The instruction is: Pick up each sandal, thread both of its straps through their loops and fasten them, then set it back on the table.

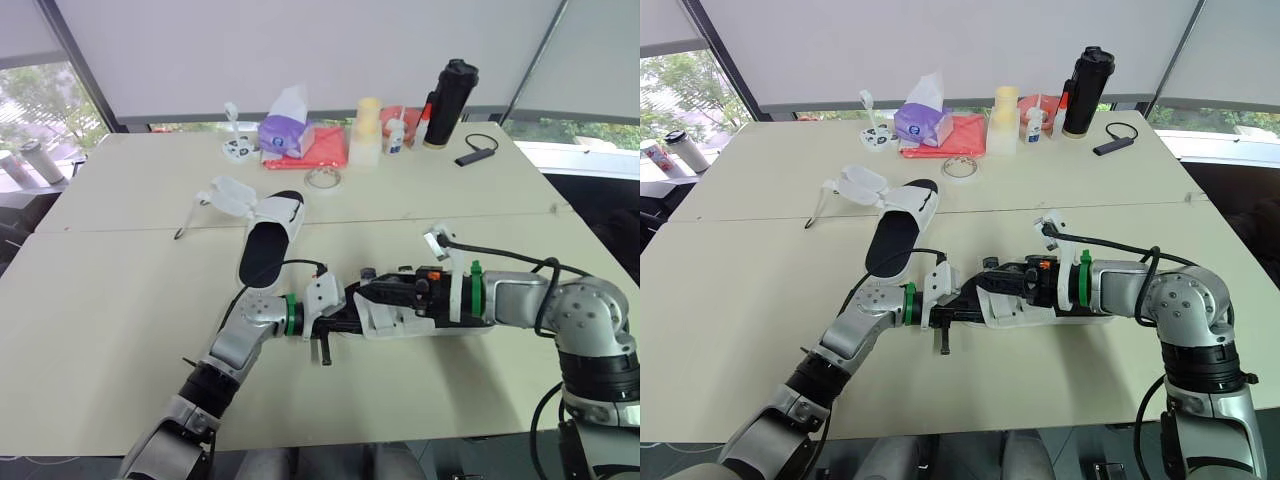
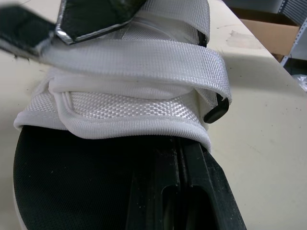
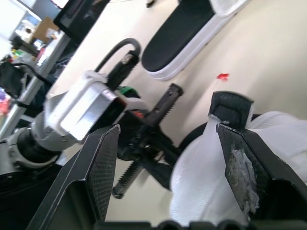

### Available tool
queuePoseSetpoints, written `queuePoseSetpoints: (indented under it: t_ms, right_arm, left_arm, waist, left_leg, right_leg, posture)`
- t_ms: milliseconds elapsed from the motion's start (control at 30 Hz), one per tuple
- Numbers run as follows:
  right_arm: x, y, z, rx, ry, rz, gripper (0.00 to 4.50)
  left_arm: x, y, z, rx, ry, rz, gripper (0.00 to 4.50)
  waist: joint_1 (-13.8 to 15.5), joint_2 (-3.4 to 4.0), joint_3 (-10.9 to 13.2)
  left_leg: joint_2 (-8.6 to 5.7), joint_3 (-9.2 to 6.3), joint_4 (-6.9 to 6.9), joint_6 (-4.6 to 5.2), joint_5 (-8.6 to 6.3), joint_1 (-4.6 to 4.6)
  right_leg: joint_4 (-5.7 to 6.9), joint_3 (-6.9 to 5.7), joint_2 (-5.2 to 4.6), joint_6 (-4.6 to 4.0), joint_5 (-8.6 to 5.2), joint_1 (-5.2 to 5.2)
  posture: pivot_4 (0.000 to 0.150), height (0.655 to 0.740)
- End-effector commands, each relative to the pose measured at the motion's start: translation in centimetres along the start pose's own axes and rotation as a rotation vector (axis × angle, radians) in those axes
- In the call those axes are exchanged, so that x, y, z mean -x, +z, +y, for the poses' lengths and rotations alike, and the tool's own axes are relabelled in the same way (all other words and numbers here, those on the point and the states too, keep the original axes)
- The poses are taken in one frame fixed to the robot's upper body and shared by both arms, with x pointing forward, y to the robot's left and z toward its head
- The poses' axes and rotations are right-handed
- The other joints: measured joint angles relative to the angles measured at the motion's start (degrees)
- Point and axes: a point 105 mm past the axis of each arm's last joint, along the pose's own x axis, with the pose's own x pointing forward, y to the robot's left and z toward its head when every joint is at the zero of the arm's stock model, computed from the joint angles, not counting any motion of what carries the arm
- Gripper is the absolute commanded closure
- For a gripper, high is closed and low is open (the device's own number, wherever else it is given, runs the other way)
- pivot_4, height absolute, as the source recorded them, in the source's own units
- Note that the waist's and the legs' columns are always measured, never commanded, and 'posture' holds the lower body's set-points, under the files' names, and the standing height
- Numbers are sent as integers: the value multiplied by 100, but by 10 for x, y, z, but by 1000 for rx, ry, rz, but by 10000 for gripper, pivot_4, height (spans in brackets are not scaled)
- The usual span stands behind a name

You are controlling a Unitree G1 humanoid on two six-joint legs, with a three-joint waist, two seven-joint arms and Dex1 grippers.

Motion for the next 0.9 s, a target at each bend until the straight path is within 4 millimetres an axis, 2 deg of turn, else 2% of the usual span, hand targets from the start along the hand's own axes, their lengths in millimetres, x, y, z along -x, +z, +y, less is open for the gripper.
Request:
queuePoseSetpoints:
  t_ms: [33, 233, 367, 833, 900]
  right_arm:
    - [1, 9, -7, 110, -76, -9, 10599]
    - [-5, 1, -8, 289, -107, 71, 10599]
    - [-4, 12, -12, 427, -152, 52, 10599]
    - [-7, 22, -12, 342, -54, 52, 10599]
    - [-9, 25, -9, 325, -20, 50, 15819]
  left_arm:
    - [0, -9, -3, 17, -10, 29, 45000]
    - [0, -8, -3, 15, -10, 29, 45000]
    - [0, -8, -2, 15, -8, 28, 45000]
    - [-2, -7, -2, 11, -11, 25, 45000]
    - [-2, -8, -2, 12, -11, 26, 45000]
  waist:
    - [2, 0, 0]
    - [2, 0, -1]
    - [5, 0, -1]
    - [7, 0, 0]
    - [8, 0, 0]
  left_leg:
    - [0, 0, 0, 0, 0, 1]
    - [-1, 0, 0, 0, 0, 1]
    - [-1, 0, 0, -1, 0, 2]
    - [-1, -1, 0, -1, 0, 2]
    - [-1, -2, 0, -1, 0, 2]
  right_leg:
    - [0, 0, 0, 0, 0, 0]
    - [0, 0, 0, 1, -1, 1]
    - [0, 0, 0, 0, -1, 1]
    - [1, 0, 0, -3, -2, 1]
    - [0, 0, 0, -2, -2, 1]
  posture:
    - [1500, 7400]
    - [1500, 7400]
    - [1500, 7400]
    - [1500, 7400]
    - [1500, 7400]
